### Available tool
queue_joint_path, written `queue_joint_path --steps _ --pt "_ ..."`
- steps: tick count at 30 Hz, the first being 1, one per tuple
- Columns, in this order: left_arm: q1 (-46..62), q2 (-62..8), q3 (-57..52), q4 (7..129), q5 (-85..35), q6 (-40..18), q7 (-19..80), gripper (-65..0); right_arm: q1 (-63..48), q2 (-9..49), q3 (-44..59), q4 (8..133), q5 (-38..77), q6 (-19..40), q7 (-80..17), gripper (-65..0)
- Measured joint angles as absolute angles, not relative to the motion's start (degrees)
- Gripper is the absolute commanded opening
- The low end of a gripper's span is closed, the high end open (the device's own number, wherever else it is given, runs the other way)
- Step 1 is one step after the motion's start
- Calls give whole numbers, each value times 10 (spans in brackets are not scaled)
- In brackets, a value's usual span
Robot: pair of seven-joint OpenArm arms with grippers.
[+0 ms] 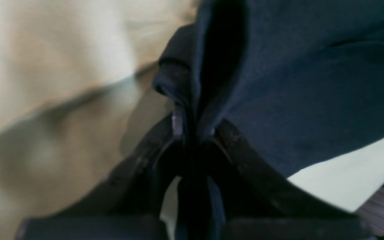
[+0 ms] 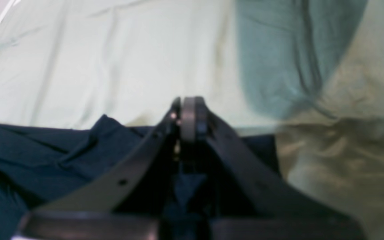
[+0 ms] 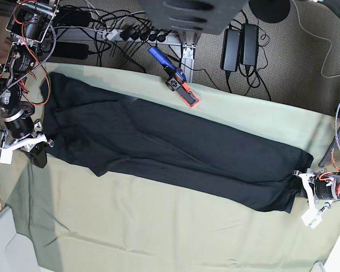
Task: Fold the T-shirt properly
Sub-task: 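Swing the left gripper with its shirt end toward the right gripper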
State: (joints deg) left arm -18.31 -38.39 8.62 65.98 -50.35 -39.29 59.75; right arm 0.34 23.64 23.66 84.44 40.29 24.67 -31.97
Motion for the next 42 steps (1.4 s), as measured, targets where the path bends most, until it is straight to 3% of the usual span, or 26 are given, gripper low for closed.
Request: queue_joint_path --steps 8,13,17,25,42 --pt "-217 -419 86 660 -444 -393 587 -650 3 236 237 848 403 247 -320 -650" --pt "-227 -429 89 680 -552 -392 677 -650 3 236 237 848 403 247 -320 -650" --pt "-207 -419 115 769 -570 -393 705 -650 3 236 237 848 401 247 -322 -650" --pt "-189 -367 166 908 -566 -393 706 -650 3 222 237 849 391 247 -322 -650" --pt "-183 -230 250 911 -501 -386 684 -650 3 222 237 849 388 247 -320 -650"
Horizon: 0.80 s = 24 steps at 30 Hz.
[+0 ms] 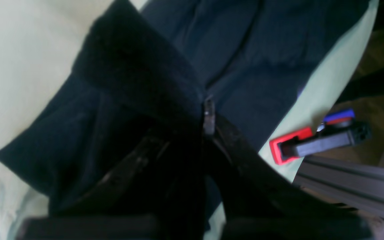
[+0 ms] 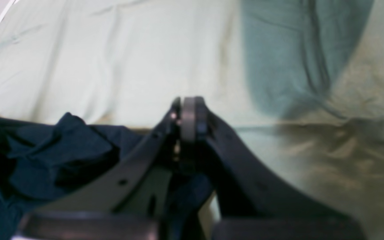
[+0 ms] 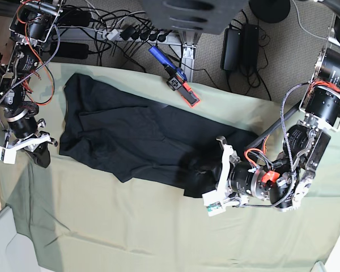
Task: Fold the T-shirt properly
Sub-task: 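Swing the left gripper with its shirt end toward the right gripper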
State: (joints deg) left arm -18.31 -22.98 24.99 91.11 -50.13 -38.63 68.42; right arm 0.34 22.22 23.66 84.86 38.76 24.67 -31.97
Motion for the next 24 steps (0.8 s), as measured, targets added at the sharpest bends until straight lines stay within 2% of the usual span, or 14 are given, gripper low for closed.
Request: queue_joint_path --steps 10,13,15,24 --pt "-183 -185 255 903 -502 -386 690 -637 3 222 237 849 388 247 -320 -650" --pt "-183 -179 263 903 -504 -386 690 -415 3 222 237 849 388 247 -319 -650" --pt "-183 -176 267 903 -504 -386 690 -336 3 222 237 849 388 247 -320 -650" --pt "-183 -141 293 903 -573 -386 703 -332 3 222 237 849 388 247 -316 -650"
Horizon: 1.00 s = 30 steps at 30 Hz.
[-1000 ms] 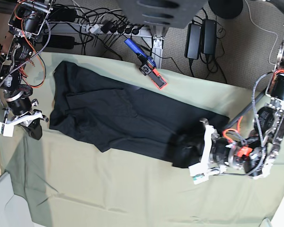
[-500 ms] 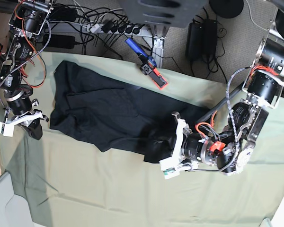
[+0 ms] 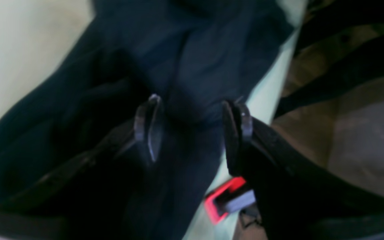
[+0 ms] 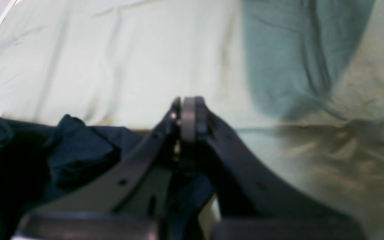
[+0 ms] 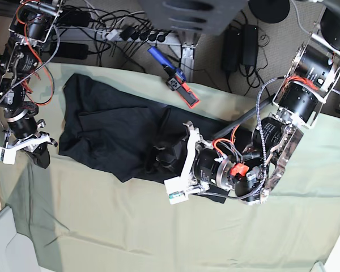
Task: Fold the T-shirt properly
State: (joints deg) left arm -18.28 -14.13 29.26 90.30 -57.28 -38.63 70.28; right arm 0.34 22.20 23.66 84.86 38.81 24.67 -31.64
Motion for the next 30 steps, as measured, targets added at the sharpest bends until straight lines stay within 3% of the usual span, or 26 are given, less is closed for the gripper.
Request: queue_joint_path --steps 8,15,20,23,24,25,30 --pt "-183 -139 278 903 -532 -386 702 -332 3 221 243 849 379 247 -316 -650" --pt "-183 -216 218 903 -531 -387 697 -332 3 238 366 848 425 247 -384 -650" --pt "-179 -256 185 903 -556 -386 688 -332 -21 268 354 848 469 247 -439 -650" --pt "-161 -267 185 903 -556 -386 688 -332 -51 264 312 847 472 247 -446 -334" --pt "-153 -269 185 903 -555 -386 688 -332 -60 263 296 847 476 247 -447 -262" --pt "-146 -270 185 903 -554 -386 690 -332 -66 262 282 847 480 247 -448 -229" --pt "-120 -275 185 903 -544 -386 688 -332 -70 244 248 847 486 247 -446 -226"
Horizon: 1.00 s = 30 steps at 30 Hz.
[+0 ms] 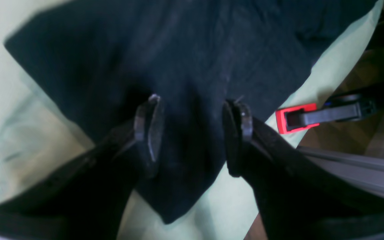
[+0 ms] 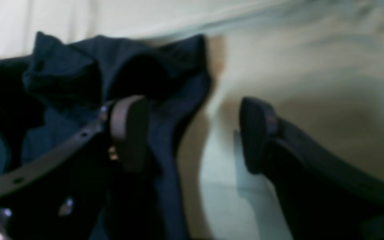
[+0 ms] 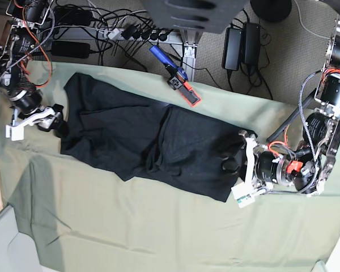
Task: Fold the T-shirt properly
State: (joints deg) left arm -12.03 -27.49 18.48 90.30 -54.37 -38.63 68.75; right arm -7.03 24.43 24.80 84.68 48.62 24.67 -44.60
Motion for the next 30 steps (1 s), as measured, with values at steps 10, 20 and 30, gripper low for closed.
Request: queue_joint_path --steps 10,20,30 --pt "-110 -278 185 903 -543 -386 685 -332 -80 193 243 847 491 247 -453 -226" --pt "-110 -278 185 903 -542 -386 686 -332 -84 173 235 847 500 247 -444 -226" --pt "-110 -286 185 903 -542 -386 686 -332 -83 147 211 848 506 247 -431 -259"
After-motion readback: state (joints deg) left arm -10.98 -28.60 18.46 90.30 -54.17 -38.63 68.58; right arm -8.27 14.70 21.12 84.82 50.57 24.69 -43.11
